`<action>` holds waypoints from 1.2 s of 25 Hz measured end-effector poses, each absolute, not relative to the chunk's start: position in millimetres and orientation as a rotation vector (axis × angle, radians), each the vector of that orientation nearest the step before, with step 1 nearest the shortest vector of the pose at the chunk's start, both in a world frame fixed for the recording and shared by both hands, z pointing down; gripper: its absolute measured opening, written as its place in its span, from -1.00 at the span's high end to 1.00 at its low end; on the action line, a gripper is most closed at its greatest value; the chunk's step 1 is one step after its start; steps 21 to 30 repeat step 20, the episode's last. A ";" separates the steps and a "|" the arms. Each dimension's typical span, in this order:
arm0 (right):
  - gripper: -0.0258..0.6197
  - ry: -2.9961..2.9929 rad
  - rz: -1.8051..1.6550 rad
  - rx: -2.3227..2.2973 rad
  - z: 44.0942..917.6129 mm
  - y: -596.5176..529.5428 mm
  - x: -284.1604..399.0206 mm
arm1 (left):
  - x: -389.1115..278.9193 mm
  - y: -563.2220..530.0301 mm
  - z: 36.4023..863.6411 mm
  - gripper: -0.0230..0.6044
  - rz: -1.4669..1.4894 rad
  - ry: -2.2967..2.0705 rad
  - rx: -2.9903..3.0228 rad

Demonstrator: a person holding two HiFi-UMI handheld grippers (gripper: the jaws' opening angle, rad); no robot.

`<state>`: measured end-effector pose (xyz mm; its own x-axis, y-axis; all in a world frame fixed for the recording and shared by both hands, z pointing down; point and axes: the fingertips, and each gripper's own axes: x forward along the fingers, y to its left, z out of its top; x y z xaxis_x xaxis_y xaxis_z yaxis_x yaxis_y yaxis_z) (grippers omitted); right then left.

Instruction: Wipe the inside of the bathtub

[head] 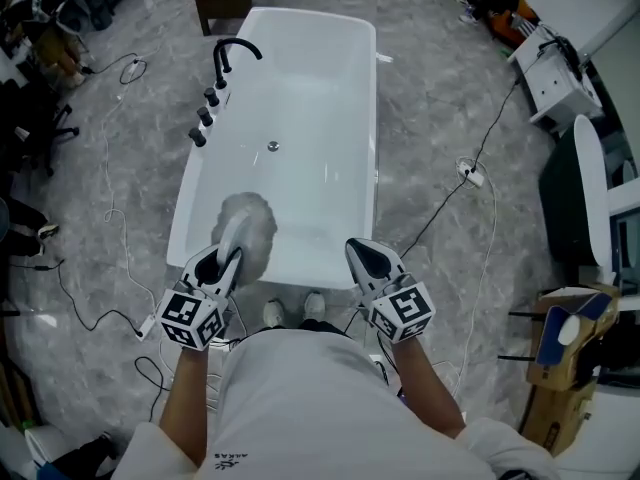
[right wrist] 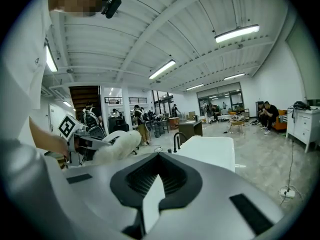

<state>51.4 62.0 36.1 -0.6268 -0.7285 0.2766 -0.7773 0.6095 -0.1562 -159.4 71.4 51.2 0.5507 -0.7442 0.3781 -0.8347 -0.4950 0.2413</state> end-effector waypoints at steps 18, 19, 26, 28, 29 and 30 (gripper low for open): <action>0.86 -2.601 0.371 1.248 49.3 74.1 31.9 | -191.1 80.1 60.9 0.61 0.342 -1.324 2.379; 0.86 -2.600 0.366 1.248 48.6 75.2 30.3 | -194.0 81.3 61.1 0.61 0.340 -1.328 2.377; 0.86 -2.599 0.361 1.249 47.9 76.3 28.7 | -197.0 82.4 61.1 0.61 0.338 -1.332 2.374; 0.86 -2.599 0.361 1.249 47.9 76.3 28.7 | -197.0 82.4 61.1 0.61 0.338 -1.332 2.374; 0.86 -2.599 0.361 1.249 47.9 76.3 28.7 | -197.0 82.4 61.1 0.61 0.338 -1.332 2.374; 0.86 -2.599 0.361 1.249 47.9 76.3 28.7 | -197.0 82.4 61.1 0.61 0.338 -1.332 2.374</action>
